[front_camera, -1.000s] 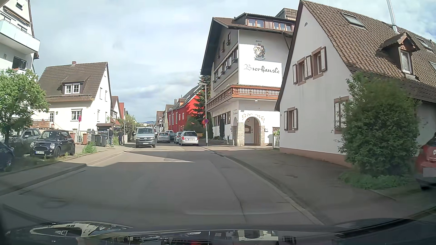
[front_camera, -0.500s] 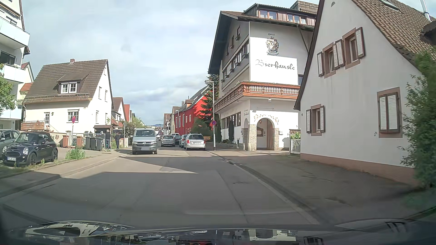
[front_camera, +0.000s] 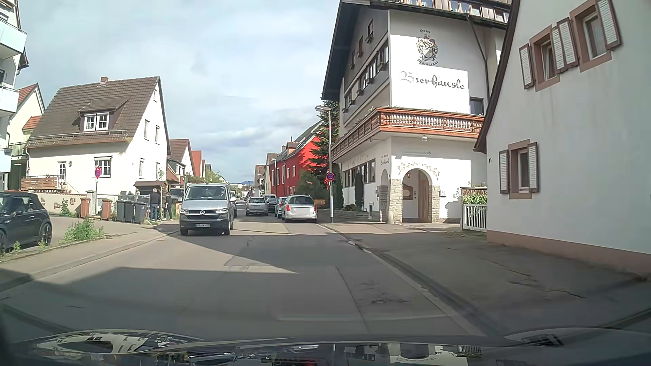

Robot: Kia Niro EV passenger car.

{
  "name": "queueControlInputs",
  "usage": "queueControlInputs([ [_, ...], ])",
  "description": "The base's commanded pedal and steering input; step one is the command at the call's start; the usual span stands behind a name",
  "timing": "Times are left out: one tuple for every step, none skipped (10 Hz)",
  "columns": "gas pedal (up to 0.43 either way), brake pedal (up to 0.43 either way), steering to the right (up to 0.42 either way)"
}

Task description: Follow the waypoints while adhering to traffic rules and regulations

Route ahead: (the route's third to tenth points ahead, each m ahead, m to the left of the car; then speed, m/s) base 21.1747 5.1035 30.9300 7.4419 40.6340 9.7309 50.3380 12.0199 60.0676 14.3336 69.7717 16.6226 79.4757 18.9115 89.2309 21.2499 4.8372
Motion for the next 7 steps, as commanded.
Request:
queueControlInputs([
  [0.0,0.195,-0.031],
  [0.0,0.201,-0.031],
  [0.0,0.201,-0.035],
  [0.0,0.201,-0.035],
  [0.0,0.195,-0.032],
  [0.0,0.195,-0.03],
  [0.0,0.189,-0.031],
])
